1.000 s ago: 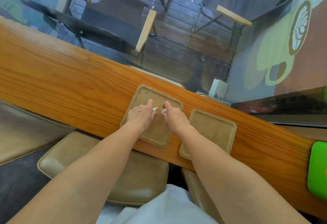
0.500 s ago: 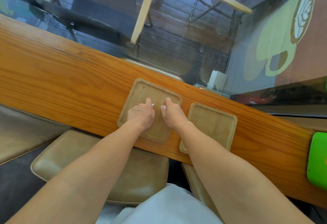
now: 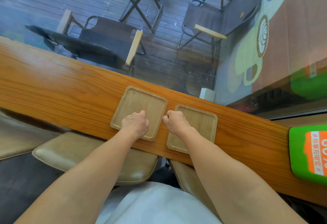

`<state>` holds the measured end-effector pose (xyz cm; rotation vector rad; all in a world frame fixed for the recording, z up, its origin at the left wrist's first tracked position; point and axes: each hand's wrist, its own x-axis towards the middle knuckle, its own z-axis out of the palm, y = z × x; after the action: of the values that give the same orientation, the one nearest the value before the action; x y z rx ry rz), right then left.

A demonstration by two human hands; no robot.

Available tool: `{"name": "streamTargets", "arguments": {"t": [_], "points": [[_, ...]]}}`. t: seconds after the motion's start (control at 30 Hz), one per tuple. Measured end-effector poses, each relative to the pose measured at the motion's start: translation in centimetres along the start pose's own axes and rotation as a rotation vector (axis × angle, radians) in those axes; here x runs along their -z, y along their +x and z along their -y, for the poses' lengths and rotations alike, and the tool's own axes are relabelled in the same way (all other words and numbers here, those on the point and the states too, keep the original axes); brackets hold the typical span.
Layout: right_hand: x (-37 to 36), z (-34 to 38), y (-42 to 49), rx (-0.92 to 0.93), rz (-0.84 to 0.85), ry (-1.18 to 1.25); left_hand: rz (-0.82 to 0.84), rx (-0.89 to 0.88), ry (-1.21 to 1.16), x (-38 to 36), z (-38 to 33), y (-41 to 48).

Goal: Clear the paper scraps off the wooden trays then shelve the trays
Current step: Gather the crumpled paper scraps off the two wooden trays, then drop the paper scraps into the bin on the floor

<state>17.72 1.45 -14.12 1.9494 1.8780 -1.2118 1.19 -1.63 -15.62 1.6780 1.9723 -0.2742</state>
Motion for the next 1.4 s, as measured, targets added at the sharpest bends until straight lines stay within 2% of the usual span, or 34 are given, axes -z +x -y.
{"name": "streamTargets", "arguments": {"t": [0.33,0.53,0.67,0.83,0.93,1.07,1.23,1.4], "points": [[0.1,-4.7,-8.0,-0.008,-0.096,-0.018,-0.041,-0.177,0.118,-1.0,-5.6,-7.2],[1.3,-7.8,-14.8,-0.16,-0.236,0.053,-0.089,-0.372,0.208,0.1,-8.9,-9.4],[1.1,-9.1,-19.8,-0.268,-0.399,0.167,-0.15,-0.583,0.214,0.8,-10.1,-11.9],[-3.0,-8.2,-25.6,-0.357,-0.577,0.231,-0.074,-0.683,0.205,-0.9,-7.7,-15.7],[-7.2,-7.8,-29.2,-0.403,-0.594,0.224,-0.031,-0.713,0.237,-3.0,-5.9,-18.7],[-10.8,-8.1,-32.9,-0.468,-0.615,0.25,-0.023,-0.852,0.339,-5.2,-5.4,-22.9],[-12.9,-9.4,-36.8,-0.486,-0.65,0.262,-0.064,-0.939,0.401,-6.2,-7.9,-26.6],[-14.4,-13.9,-42.6,-0.515,-0.696,0.321,-0.121,-1.048,0.507,-8.3,-13.2,-31.2]]}}
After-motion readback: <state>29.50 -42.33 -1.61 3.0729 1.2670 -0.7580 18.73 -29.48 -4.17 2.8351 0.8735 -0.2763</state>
